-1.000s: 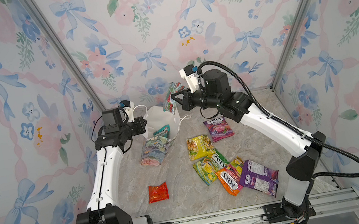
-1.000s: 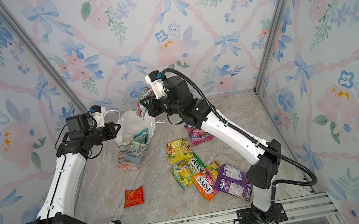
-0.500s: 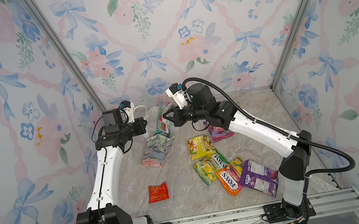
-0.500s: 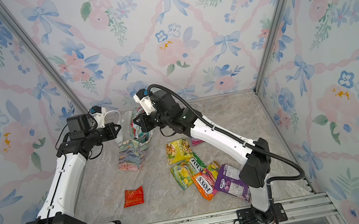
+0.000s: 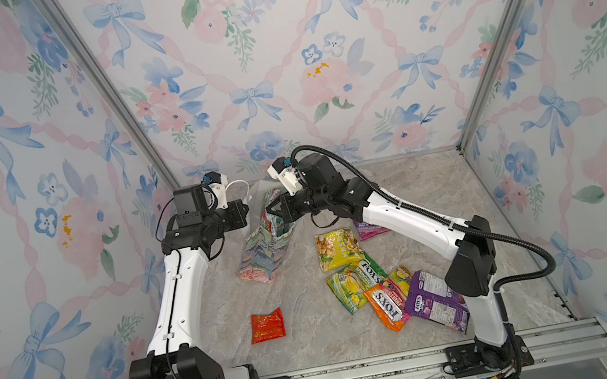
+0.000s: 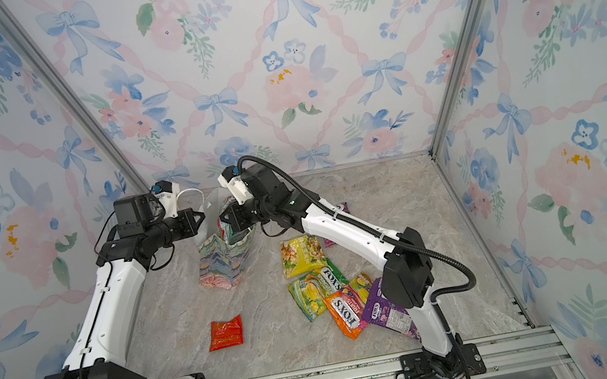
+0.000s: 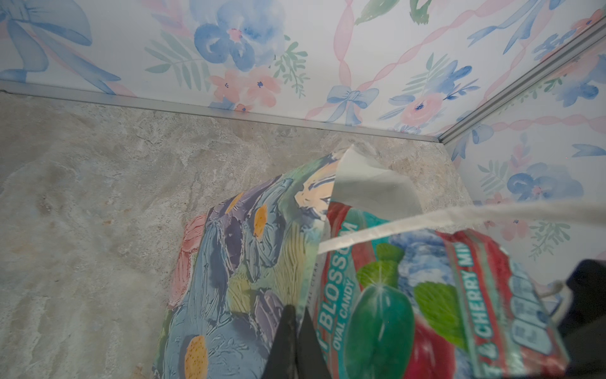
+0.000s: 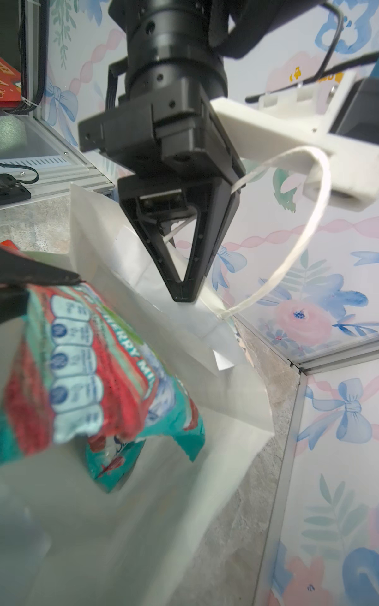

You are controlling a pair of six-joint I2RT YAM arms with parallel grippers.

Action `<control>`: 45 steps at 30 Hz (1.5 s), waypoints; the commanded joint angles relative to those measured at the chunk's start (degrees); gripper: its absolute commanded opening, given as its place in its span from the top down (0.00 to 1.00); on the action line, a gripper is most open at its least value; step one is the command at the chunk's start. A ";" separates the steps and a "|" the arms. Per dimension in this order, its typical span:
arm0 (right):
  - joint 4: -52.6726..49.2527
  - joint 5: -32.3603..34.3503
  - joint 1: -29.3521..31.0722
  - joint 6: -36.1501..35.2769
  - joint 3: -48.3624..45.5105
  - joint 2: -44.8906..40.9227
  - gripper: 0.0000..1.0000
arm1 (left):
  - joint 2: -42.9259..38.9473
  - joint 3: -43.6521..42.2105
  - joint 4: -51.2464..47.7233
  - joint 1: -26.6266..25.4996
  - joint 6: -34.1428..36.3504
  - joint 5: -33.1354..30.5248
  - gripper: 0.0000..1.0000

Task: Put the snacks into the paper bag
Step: 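Lower the cherry mint packet into the bag and open the right gripper, then withdraw the right gripper and reach to the purple packet nearest the robot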

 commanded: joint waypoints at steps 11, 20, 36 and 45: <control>-5.06 -3.11 0.78 -0.39 16.18 8.79 1.00 | -0.59 -1.06 1.39 0.62 1.41 0.54 1.00; -6.31 -0.07 -0.71 -1.04 13.69 6.71 0.72 | -0.59 -1.39 1.36 0.80 1.56 0.54 1.00; 2.52 4.50 -2.63 -5.01 -8.11 -16.99 0.17 | 0.73 -1.40 1.32 1.07 1.31 0.13 1.00; 2.83 11.05 -10.06 -2.64 -38.23 -36.20 0.14 | 0.09 -2.01 1.30 1.28 1.75 -2.79 1.00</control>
